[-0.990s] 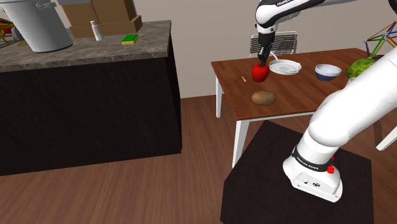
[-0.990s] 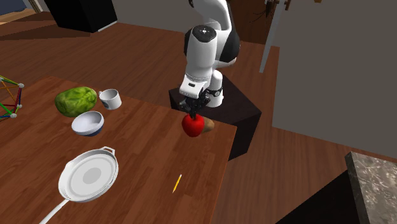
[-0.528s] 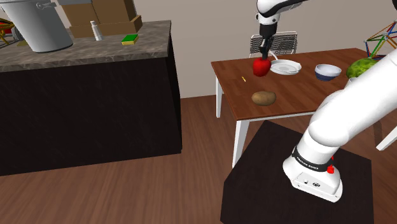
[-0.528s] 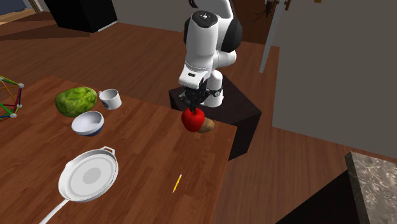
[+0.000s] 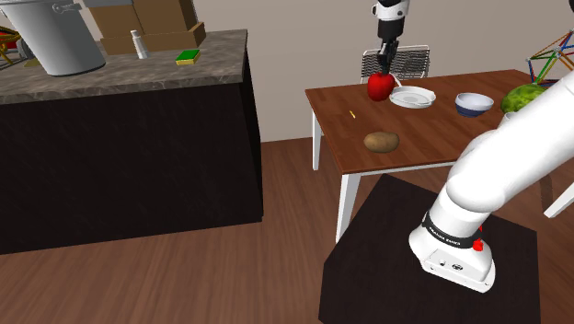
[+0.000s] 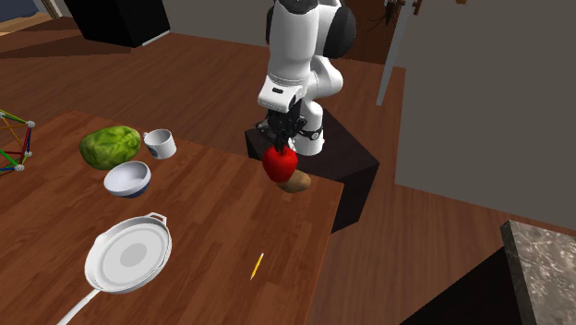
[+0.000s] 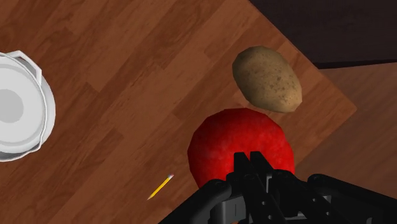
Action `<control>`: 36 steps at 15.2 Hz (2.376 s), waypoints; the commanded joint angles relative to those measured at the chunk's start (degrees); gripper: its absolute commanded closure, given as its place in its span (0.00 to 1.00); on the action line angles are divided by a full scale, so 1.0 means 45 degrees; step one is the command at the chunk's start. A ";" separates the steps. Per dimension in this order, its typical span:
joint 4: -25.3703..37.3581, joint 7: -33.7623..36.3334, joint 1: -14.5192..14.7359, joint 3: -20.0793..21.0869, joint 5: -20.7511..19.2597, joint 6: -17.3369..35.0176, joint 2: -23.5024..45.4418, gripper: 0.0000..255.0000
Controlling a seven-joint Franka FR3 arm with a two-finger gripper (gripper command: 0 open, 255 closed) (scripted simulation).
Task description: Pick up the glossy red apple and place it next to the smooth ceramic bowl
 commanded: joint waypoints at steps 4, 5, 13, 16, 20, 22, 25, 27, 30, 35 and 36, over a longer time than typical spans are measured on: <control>0.0401 -0.1293 -0.0419 -0.0898 -0.0217 0.0035 0.0169 1.00; 0.0502 -0.1620 -0.0513 -0.1137 -0.0253 0.0080 0.0247 1.00; 0.1809 -0.4465 -0.1166 -0.3201 -0.0031 0.0494 0.1490 1.00; 0.2534 -0.5688 -0.1393 -0.4058 0.0396 0.0656 0.2294 1.00; 0.3724 -0.7530 -0.1799 -0.5236 0.1430 0.0817 0.3754 1.00; 0.4430 -0.8555 -0.2153 -0.5766 0.2191 0.0836 0.4678 1.00; 0.5663 -1.0152 -0.3043 -0.6316 0.3585 0.0709 0.6267 1.00; 0.6507 -1.1041 -0.3837 -0.6400 0.4445 0.0523 0.7245 1.00; 0.5932 -1.0979 -0.3784 -0.6351 0.4384 0.1054 0.7176 1.00; 0.5059 -1.0934 -0.3704 -0.6319 0.4378 0.1912 0.7162 1.00; 0.4896 -1.0931 -0.3696 -0.6311 0.4388 0.2080 0.7172 1.00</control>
